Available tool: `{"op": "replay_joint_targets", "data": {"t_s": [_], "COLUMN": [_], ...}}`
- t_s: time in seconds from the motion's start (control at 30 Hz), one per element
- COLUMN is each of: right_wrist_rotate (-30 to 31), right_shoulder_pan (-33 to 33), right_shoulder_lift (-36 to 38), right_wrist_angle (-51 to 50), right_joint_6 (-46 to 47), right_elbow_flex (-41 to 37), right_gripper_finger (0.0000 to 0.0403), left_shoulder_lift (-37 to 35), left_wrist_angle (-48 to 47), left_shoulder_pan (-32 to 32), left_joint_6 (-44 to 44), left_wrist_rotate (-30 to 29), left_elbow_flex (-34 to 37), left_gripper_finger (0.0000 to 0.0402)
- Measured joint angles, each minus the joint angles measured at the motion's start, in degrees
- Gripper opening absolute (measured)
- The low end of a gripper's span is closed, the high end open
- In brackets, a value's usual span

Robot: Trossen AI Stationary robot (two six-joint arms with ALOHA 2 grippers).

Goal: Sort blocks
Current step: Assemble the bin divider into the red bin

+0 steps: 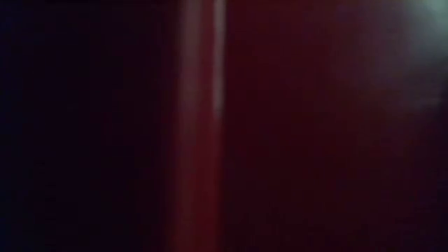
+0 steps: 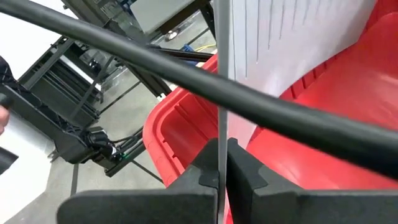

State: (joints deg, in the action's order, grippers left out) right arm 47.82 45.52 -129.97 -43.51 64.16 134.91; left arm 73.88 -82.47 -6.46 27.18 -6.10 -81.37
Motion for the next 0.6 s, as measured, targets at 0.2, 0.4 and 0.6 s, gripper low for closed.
{"op": "replay_joint_targets", "data": {"t_s": [0.2, 0.4, 0.6], "right_wrist_rotate": [0.27, 0.32, 0.34], "right_shoulder_pan": [0.15, 0.2, 0.24], "right_shoulder_lift": [-0.02, -0.02, -0.02], "right_wrist_angle": [0.35, 0.46, 0.46], "right_joint_6": [-0.09, 0.07, -0.07], "right_elbow_flex": [0.0, 0.0, 0.02], "right_gripper_finger": [0.0, 0.0, 0.0], "left_shoulder_lift": [-0.28, -1.58, -0.6], "left_wrist_angle": [-0.04, -1.69, -3.41], "left_shoulder_pan": [-0.69, -2.78, -2.99], "left_joint_6": [-0.03, -0.82, 2.12], "left_wrist_rotate": [-1.06, -1.36, -0.26], "left_elbow_flex": [-0.52, -4.15, -3.2], "left_gripper_finger": [0.0227, 0.0227, 0.0227]}}
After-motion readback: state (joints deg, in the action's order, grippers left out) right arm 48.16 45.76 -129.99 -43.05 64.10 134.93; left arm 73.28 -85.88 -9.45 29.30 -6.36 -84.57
